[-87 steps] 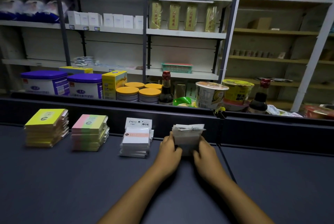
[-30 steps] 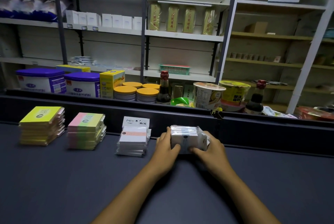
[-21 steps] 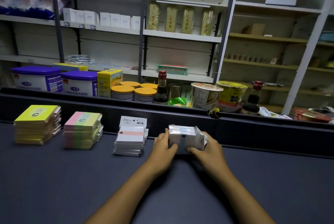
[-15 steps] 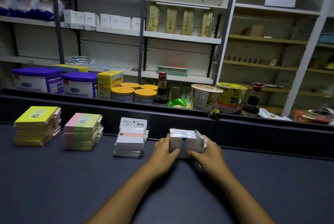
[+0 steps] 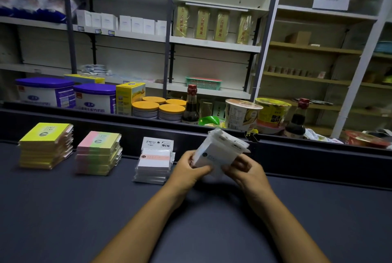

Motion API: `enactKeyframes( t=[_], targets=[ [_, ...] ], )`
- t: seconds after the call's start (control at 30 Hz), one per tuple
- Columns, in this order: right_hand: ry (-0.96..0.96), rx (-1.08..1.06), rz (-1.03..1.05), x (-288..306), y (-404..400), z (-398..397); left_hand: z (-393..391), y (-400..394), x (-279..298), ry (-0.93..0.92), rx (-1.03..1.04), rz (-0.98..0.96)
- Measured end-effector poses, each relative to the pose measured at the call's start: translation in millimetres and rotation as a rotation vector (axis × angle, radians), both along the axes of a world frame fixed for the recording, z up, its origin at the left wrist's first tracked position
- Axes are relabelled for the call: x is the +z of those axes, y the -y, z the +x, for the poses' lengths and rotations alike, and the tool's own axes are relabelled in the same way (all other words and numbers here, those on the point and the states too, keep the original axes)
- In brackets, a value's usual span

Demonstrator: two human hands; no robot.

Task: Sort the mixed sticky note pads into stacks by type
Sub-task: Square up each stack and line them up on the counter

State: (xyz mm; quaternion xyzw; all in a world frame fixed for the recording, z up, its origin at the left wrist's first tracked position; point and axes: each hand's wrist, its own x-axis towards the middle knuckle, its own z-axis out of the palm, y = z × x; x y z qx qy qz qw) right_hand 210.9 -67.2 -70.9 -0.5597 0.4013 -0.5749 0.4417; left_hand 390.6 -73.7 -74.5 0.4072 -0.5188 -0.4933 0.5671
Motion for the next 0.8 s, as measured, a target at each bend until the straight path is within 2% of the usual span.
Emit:
enactKeyframes(
  t=[0.07,0.13,0.2,0.27,0.63,0.8],
  targets=[
    [-0.100,-0.070,-0.030,0.7,0.4,-3.4,3.9,3.8,0.5,0.091,0.070,-0.070],
    [-0.176,-0.104,-0.030,-1.8,0.6,-3.9,6.5,6.7,-2.1,0.260,0.122,-0.135],
    [-0.270,-0.108,-0.030,-4.9,-0.4,-2.9,7.2,7.2,-7.8,0.439,0.146,-0.134],
    [-0.378,-0.109,-0.039,-6.7,-1.4,-1.2,6.3,7.1,-11.9,0.510,0.151,-0.094],
    [-0.595,-0.176,-0.040,-9.3,-1.7,1.0,6.2,8.2,-15.9,0.514,0.170,-0.063],
    [-0.587,-0.226,-0.059,-7.4,-2.0,-0.5,6.1,11.3,-15.1,0.463,0.151,-0.049]
  ],
)
